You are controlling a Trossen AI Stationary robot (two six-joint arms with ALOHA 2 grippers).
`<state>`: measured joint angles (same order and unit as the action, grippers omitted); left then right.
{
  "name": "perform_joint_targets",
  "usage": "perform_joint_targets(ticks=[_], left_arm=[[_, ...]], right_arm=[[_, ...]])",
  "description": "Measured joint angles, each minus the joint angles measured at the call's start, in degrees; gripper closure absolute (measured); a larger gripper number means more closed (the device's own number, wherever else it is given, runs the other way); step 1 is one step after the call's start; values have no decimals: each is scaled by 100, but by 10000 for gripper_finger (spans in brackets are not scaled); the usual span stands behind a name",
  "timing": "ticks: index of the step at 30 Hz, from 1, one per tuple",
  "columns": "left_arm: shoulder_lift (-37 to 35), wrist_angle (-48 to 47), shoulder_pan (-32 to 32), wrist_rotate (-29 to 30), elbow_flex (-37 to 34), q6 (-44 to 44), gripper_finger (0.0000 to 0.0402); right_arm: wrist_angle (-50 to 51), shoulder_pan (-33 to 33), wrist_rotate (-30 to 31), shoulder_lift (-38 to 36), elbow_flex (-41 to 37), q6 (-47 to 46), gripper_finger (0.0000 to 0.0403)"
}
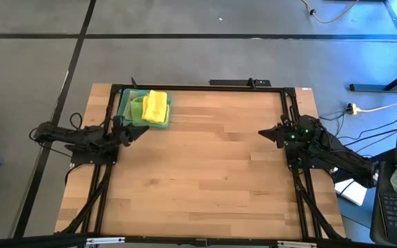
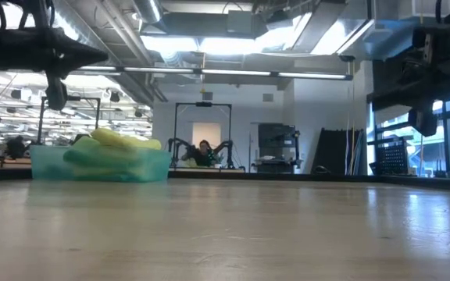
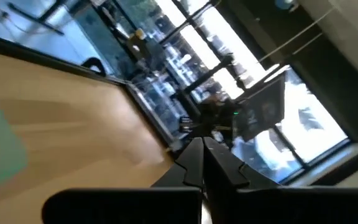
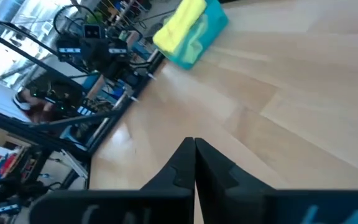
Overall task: Fold microfiber towels
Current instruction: Return to Home Position
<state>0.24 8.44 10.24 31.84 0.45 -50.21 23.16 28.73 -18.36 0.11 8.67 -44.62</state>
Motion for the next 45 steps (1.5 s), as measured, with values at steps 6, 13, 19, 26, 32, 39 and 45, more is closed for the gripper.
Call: perform_joint_targets(ticks=[6, 13, 19, 26, 32, 39, 45], left_arm=[[51, -442, -97, 75, 4, 766, 401], [209, -190, -96, -38, 15, 1154, 401], [215, -246, -91, -381, 4, 1132, 401], [215, -267, -89, -274, 4, 2127, 401], [224, -443, -89, -229, 4, 4328, 401], [215, -443, -89, -262, 4, 4631, 401], [215, -528, -89, -1385, 4, 4421, 401]], right_arm=[[-148, 30, -190, 2, 0, 597, 379], [-1204, -178, 85, 73, -405, 1150, 389], [-2700, -765, 648, 439, -827, 674, 397], [-3290, -2010, 1507, 701, -828, 577, 399], [-2507, -2714, 2011, 922, -828, 1562, 393], [-2479, -2755, 1700, 1075, -822, 3205, 381], [-2535, -2754, 2304, 1076, -822, 3699, 380]])
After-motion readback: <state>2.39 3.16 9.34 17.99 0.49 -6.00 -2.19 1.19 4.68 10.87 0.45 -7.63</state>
